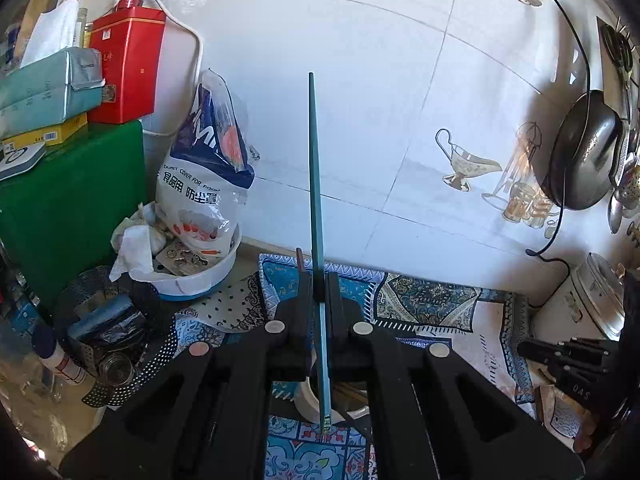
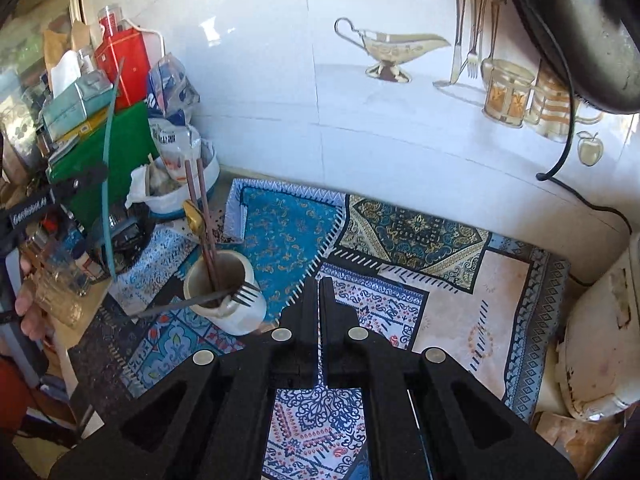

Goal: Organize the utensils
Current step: 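Lower the teal chopstick into the cup with the left tool while the right tool releases the yellow chopstick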

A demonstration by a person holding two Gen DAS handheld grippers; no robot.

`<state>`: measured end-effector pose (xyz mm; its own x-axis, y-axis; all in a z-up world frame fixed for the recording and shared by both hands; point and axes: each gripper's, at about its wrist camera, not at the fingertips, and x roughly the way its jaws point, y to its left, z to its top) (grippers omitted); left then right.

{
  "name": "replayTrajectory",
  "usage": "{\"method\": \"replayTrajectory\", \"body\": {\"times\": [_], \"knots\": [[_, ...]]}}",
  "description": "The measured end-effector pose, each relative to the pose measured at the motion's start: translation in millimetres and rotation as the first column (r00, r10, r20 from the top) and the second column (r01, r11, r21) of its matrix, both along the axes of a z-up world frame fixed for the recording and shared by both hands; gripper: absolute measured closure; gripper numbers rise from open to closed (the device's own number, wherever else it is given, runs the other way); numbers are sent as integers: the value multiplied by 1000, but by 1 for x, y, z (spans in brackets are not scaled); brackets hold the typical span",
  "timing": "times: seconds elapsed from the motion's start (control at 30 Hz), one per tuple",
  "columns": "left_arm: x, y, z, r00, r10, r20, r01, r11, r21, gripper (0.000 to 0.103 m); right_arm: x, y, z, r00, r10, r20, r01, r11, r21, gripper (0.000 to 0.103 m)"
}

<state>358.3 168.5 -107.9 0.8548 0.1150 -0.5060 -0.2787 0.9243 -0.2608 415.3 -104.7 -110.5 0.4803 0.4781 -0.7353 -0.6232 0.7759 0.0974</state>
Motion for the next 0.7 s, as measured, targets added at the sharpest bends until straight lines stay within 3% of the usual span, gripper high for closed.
{"method": "replayTrajectory", "body": {"times": [0.37,0.53,0.7], "knots": [[56,-13,-42,999,3,-39,-2,1000,31,100,9,7,-42,993,62,-97,-71,993,-92,101],[66,-23,-57,1000,-13,-26,15,995,98,100,16,1,-61,985,54,-163,-70,993,-98,101],[69,-22,-78,998,-52,-48,56,995,88,100,18,-2,-75,980,47,-195,-72,990,-121,101]]}}
